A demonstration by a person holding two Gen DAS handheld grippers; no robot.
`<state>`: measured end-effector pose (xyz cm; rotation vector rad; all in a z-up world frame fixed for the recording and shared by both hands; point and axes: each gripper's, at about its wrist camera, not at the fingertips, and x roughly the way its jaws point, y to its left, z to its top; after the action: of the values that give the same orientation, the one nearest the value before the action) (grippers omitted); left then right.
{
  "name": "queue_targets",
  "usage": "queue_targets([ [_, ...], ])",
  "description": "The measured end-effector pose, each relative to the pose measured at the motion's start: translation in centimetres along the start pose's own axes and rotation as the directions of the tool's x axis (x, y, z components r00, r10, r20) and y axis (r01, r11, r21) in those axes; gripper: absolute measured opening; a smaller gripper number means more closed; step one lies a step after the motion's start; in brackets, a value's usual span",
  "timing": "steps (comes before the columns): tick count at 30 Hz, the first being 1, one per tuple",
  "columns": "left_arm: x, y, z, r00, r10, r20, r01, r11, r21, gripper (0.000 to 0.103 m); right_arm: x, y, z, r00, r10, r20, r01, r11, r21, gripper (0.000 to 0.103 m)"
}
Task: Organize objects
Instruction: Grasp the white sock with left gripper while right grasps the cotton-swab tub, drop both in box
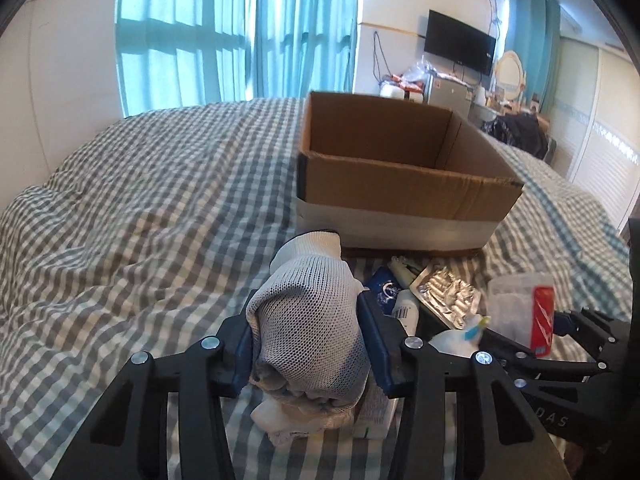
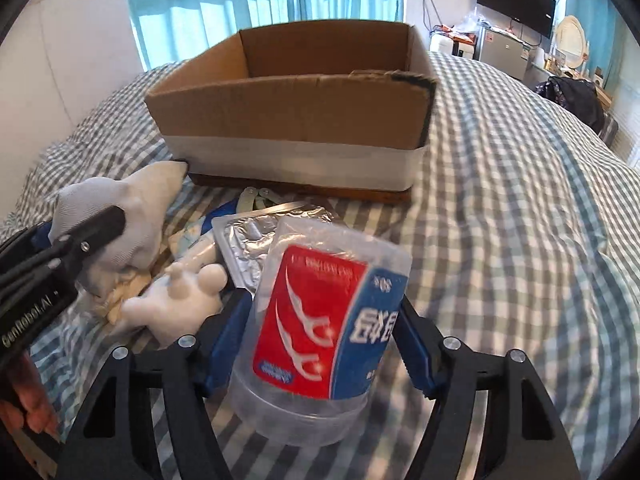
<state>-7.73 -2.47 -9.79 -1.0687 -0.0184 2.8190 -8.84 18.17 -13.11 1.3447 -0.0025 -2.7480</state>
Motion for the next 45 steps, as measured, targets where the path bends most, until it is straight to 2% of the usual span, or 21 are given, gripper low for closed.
queue_targets([
  [8, -4.0, 0.9, 0.2, 1.000, 0.007, 0.022, -0.007, 0.999, -0.036, 0.048, -5.5, -0.3, 0.5, 0.996, 0.000, 0.092, 0.000, 1.000, -0.004, 0.067],
  [11, -5.6, 0.3, 1.0, 0.999, -0.026, 0.033, 0.027, 0.999, -0.027, 0.048, -8.3, -0.4, 0.7, 0.989, 0.016, 0.150, -0.015, 1.000, -0.009, 0.067],
  [14, -7.6, -0.2, 1.7, 0.993, -0.071, 0.092, 0.076, 0.996, -0.042, 0.048, -11.3, -0.5, 1.1, 0.975, 0.046, 0.219, -0.040, 0.999, -0.033, 0.067],
  [17, -9.5, -0.7, 2.8, 0.980, -0.119, 0.159, 0.126, 0.991, -0.039, 0.048, -13.6, -0.5, 1.6, 0.962, 0.069, 0.264, -0.058, 0.997, -0.050, 0.067],
  [24, -10.9, -2.1, 7.0, 0.965, -0.108, 0.238, 0.112, 0.994, -0.002, 0.048, -16.7, -0.8, 5.3, 0.934, 0.107, 0.340, -0.077, 0.992, -0.102, 0.067],
  [30, -7.4, -2.8, 11.2, 0.965, -0.118, 0.233, 0.123, 0.992, -0.005, 0.048, -15.1, -2.2, 10.7, 0.928, 0.099, 0.359, -0.065, 0.992, -0.107, 0.067],
  [35, -2.2, -3.3, 14.1, 0.972, -0.123, 0.201, 0.124, 0.992, 0.008, 0.048, -10.9, -3.9, 16.3, 0.931, 0.130, 0.341, -0.114, 0.991, -0.067, 0.067],
  [40, 3.1, -3.5, 15.2, 0.981, -0.110, 0.162, 0.107, 0.994, 0.030, 0.048, -4.7, -4.4, 20.3, 0.947, 0.137, 0.289, -0.125, 0.990, -0.061, 0.066],
  [45, 7.7, -3.8, 14.6, 0.987, -0.094, 0.126, 0.086, 0.994, 0.072, 0.048, 1.0, -4.5, 21.3, 0.966, 0.159, 0.205, -0.148, 0.987, -0.067, 0.067],
])
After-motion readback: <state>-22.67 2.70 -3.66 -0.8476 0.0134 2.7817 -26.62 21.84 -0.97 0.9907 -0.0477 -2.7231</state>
